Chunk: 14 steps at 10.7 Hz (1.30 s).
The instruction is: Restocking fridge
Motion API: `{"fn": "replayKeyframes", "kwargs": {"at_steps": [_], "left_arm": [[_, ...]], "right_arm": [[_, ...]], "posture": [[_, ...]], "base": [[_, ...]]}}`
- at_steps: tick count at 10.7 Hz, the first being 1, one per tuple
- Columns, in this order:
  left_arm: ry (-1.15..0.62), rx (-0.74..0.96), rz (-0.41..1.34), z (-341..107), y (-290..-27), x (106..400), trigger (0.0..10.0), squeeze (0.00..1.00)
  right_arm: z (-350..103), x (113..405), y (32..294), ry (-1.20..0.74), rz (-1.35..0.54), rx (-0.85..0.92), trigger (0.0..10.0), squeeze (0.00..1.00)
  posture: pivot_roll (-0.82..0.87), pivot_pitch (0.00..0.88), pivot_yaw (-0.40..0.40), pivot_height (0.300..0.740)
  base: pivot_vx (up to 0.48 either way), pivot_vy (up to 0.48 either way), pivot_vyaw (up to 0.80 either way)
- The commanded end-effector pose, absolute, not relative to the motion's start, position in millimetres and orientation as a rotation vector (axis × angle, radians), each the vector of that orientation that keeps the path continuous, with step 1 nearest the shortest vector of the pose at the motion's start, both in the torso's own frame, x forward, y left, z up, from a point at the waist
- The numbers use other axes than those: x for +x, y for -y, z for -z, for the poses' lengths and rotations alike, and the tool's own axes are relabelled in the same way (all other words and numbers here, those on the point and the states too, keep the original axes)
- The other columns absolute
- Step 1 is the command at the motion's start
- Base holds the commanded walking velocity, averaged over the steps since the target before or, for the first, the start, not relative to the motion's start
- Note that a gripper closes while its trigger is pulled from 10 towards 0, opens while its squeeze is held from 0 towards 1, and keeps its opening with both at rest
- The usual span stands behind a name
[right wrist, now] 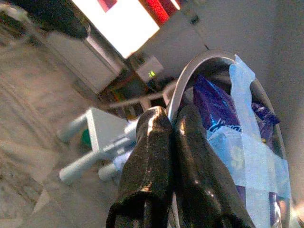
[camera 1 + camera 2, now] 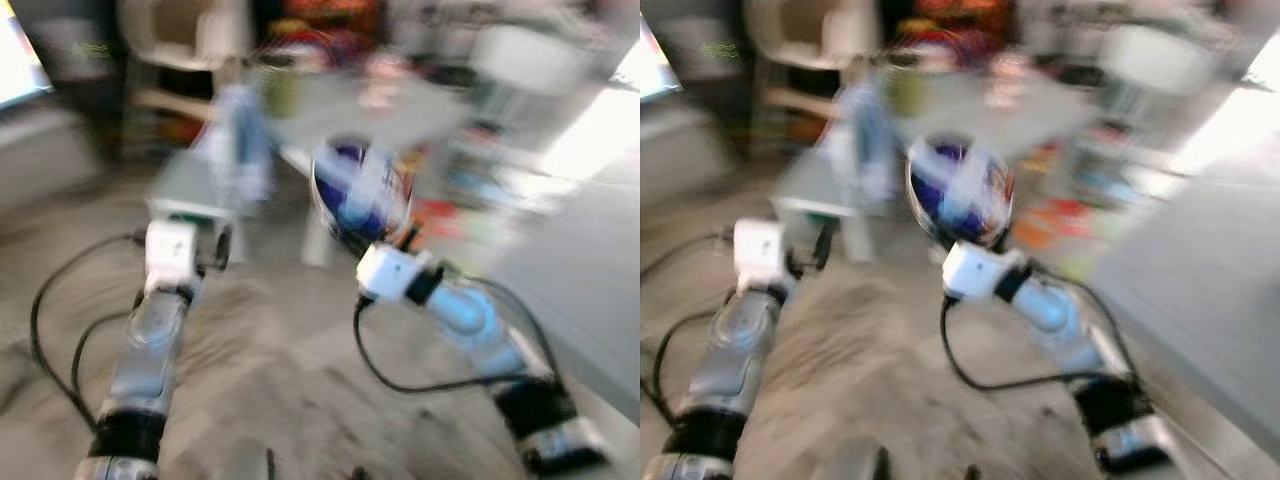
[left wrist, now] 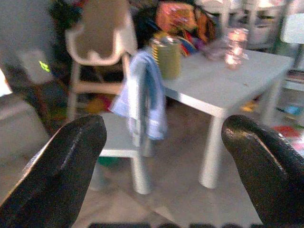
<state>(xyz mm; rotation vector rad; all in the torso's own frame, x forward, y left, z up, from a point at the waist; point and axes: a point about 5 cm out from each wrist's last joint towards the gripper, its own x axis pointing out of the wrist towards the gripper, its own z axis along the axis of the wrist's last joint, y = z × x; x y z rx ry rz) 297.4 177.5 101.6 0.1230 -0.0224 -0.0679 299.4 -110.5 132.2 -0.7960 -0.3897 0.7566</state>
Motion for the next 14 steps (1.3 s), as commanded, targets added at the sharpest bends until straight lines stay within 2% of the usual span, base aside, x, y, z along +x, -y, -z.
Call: {"fn": "replayKeyframes", "kwargs": {"at_steps": [1,3,4,5,7,9,10,12,14], "left_arm": [[-0.011,0.131,0.032,-93,-183,290,10.0,0.0],[-0.043,0.153,0.025,-85,-190,283,10.0,0.0],[-0.011,0.168,0.014,-92,-190,286,10.0,0.0],[0.017,0.17,-0.034,-99,-198,288,10.0,0.0],[-0.006,0.166,-0.073,-95,-210,285,10.0,0.0],[0.025,0.137,-0.035,-107,-192,297,10.0,0.0],[0.023,0.144,-0.03,-105,-185,296,10.0,0.0],[-0.01,0.149,-0.052,-97,-188,278,10.0,0.0],[-0.041,0.244,-0.092,-84,-210,260,10.0,0.0]], "right_arm": [[-120,295,112,0.358,-0.758,-0.801,10.0,0.0],[-122,292,102,0.368,-0.741,-0.725,10.0,0.0],[-121,287,101,0.363,-0.749,-0.678,10.0,0.0],[-116,283,100,0.348,-0.777,-0.651,10.0,0.0],[-113,282,97,0.338,-0.803,-0.659,10.0,0.0],[-129,298,112,0.351,-0.767,-0.709,10.0,0.0],[-136,300,120,0.357,-0.745,-0.705,10.0,0.0],[-128,288,120,0.347,-0.754,-0.7,10.0,0.0],[-115,270,119,0.308,-0.719,-0.637,10.0,0.0]], "posture": [[0.16,0.057,-0.034,0.74],[0.17,0.034,-0.06,0.74],[0.24,0.032,-0.137,0.74],[0.26,0.037,-0.173,0.74],[0.24,0.037,-0.144,0.74],[0.15,0.051,-0.14,0.74],[0.16,0.075,-0.123,0.74],[0.14,0.098,-0.086,0.74],[0.13,0.061,-0.08,0.74]], "base": [[0.0,0.0,0.8],[0.0,0.0,0.8],[0.0,0.0,0.8],[0.0,0.0,0.8],[0.0,0.0,0.8],[0.0,0.0,0.8],[0.0,0.0,0.8],[0.0,0.0,0.8],[0.0,0.0,0.8]]}}
